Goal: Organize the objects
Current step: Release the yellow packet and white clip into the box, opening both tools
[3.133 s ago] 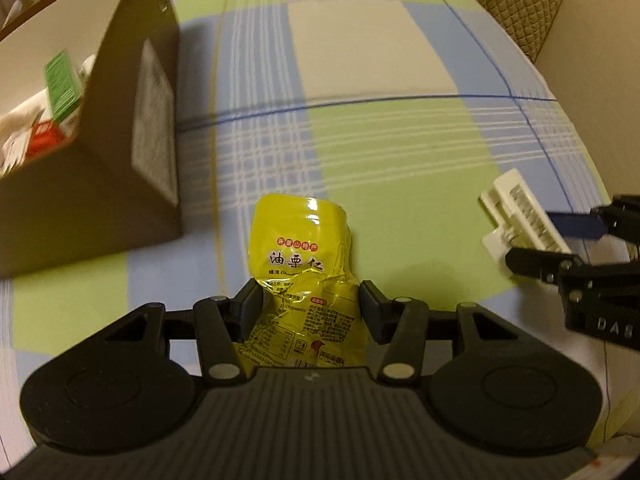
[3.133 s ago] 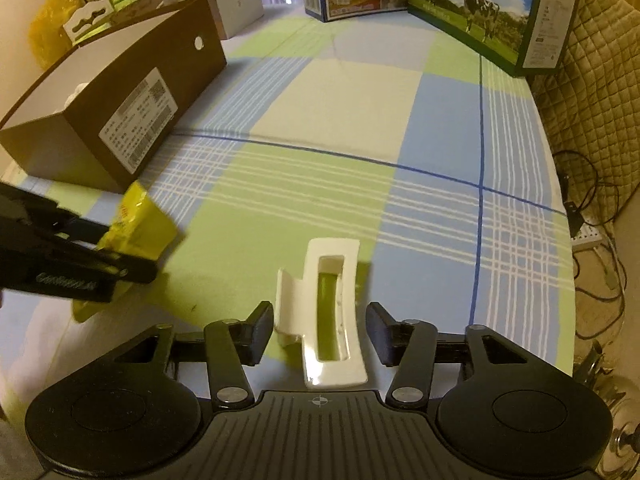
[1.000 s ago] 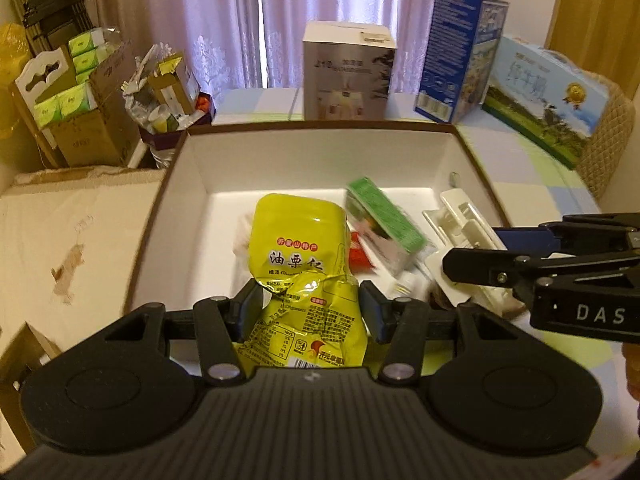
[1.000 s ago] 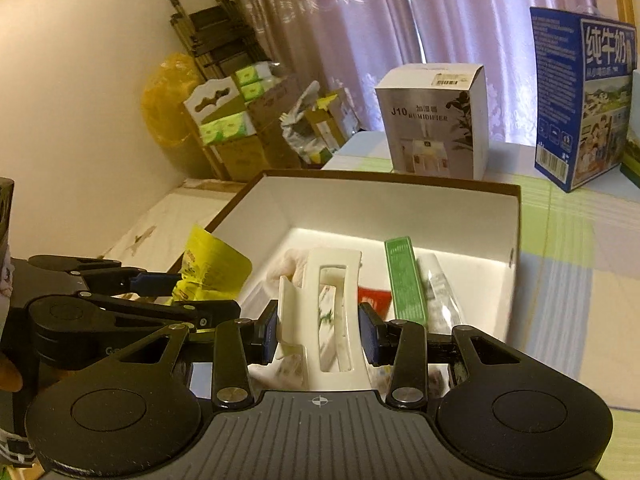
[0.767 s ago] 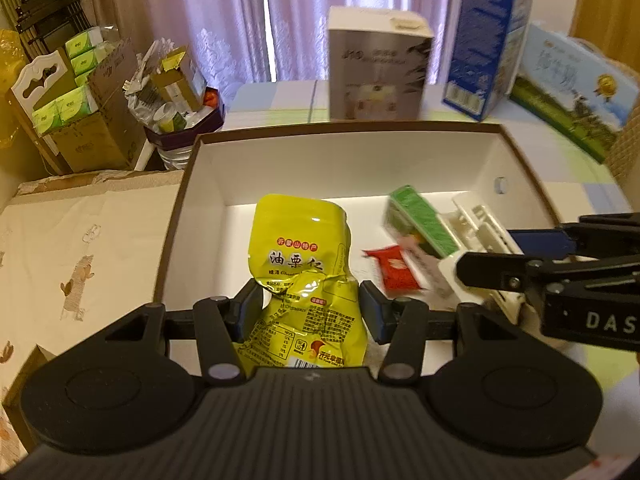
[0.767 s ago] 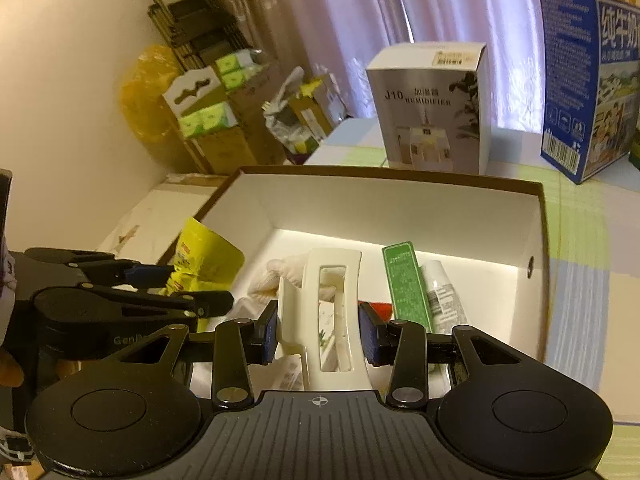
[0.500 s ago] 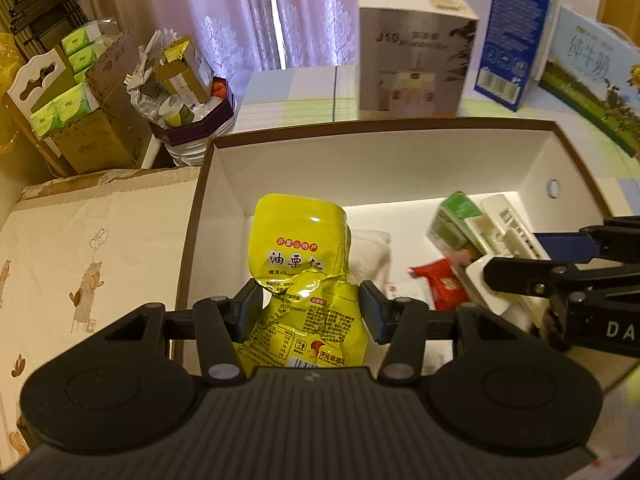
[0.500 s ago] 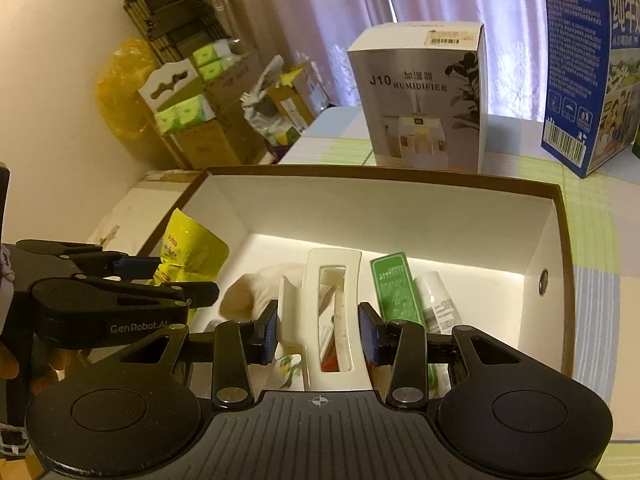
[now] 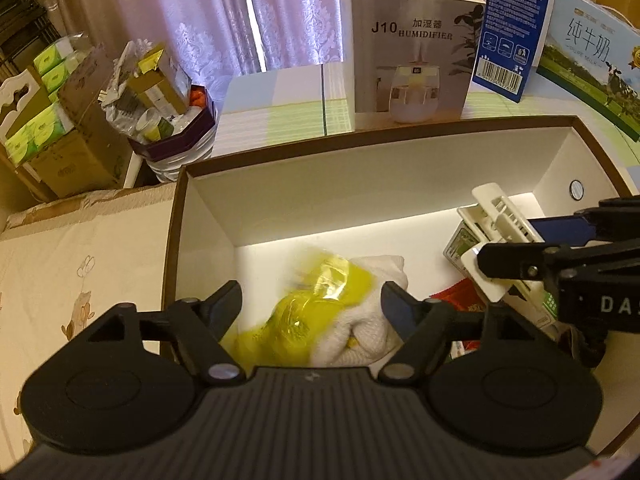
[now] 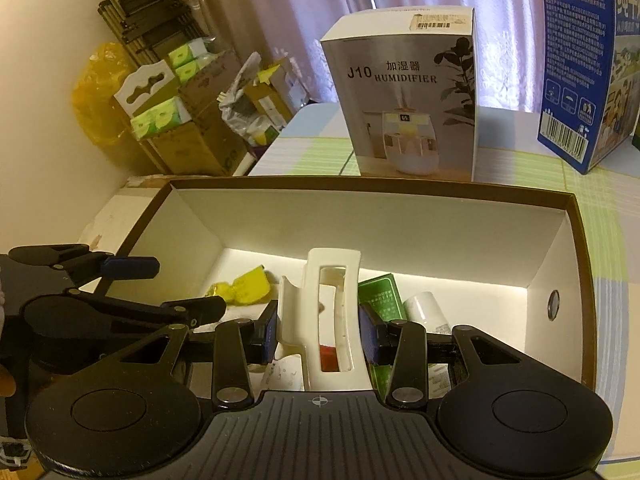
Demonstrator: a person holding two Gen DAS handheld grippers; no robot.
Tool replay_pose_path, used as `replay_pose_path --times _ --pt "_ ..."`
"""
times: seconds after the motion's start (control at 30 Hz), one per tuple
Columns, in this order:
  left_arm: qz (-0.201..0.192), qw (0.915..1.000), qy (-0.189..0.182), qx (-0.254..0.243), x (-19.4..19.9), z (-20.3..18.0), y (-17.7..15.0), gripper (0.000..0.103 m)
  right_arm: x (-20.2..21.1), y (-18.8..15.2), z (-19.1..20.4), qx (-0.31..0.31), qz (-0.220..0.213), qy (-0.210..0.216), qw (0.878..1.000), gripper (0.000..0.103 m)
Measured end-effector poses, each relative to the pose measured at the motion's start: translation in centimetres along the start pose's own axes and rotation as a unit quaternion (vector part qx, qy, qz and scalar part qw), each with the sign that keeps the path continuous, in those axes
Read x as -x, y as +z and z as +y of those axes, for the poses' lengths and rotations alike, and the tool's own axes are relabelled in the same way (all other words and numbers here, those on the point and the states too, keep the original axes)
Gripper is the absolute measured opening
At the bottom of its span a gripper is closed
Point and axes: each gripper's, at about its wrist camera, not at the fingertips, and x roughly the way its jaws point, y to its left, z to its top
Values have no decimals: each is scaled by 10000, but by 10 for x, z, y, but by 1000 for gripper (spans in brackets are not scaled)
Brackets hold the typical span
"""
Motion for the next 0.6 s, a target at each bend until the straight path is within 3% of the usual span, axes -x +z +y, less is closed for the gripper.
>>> replay_pose_path --times 0.33,0.47,0.6 --pt "-71 9998 -108 155 3 10 2 79 -7 5 3 -110 -173 44 9998 38" --pt "-121 9996 -100 224 7 13 2 82 -3 11 3 -264 -446 111 9986 56" --pt "-164 9994 -120 274 12 15 2 85 5 12 6 -179 -498 80 9986 57"
